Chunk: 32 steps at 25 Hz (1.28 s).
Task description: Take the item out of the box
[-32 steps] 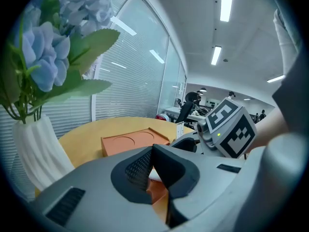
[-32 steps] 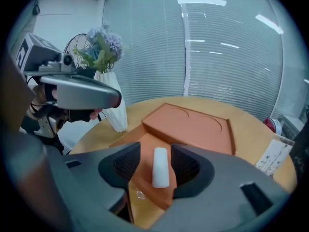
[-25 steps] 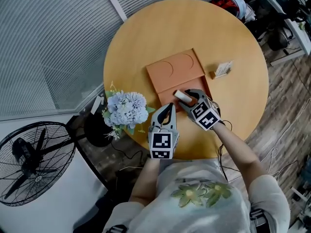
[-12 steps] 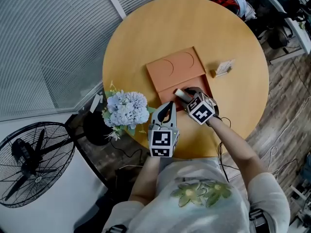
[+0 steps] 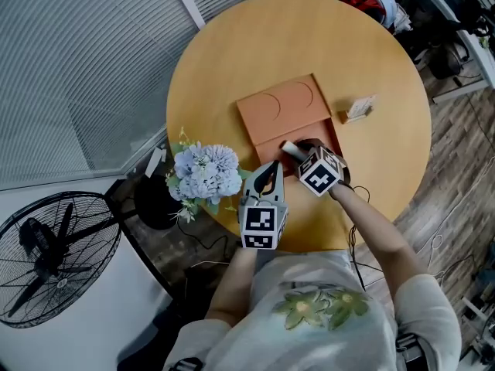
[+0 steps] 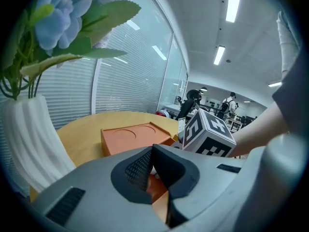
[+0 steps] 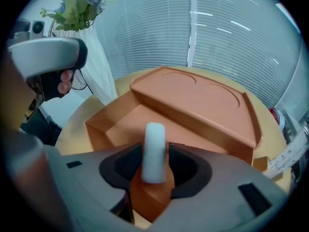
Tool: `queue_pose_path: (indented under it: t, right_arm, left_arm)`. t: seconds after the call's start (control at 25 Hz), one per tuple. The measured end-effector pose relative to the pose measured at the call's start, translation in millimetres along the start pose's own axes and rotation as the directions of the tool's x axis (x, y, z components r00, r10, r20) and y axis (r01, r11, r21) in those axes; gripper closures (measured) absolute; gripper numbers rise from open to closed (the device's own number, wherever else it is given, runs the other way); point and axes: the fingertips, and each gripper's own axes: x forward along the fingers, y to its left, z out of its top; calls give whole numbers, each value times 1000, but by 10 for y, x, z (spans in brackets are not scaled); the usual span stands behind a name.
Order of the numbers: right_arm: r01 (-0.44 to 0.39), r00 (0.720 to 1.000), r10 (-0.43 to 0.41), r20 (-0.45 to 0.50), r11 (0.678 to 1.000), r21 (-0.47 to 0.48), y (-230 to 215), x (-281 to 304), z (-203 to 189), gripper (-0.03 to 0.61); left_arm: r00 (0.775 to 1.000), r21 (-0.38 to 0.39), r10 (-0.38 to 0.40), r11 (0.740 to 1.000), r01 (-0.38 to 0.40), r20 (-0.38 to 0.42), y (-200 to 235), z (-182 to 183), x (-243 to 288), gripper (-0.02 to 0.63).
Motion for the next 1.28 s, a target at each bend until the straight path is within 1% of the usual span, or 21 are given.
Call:
queue_pose_path:
  t: [0.28,0.36,0.88,1.28]
  right_arm:
    - [0,1000,0,-16,1000,-11,-3,8,-17,410]
    - [-3,1000,3,-19,1000,-15,2,15,-20,430]
    - [-6,1000,6,-21,1000,-11,2,3,-14,430]
    - [1,1000,-2,-6,1000,-11,-2,-56,29,436]
  left_arm:
    - [1000,0,-4,1000,4,-6,-24,-25,5,614]
    - [1000,2,-3,1000,3,-2,-15,-31,11,614]
    - [1000,-3,9,1000,-9,-16,25,-60,-14,614]
    - [1000,-3,12,1000,-12,-12,33,-54,-36,614]
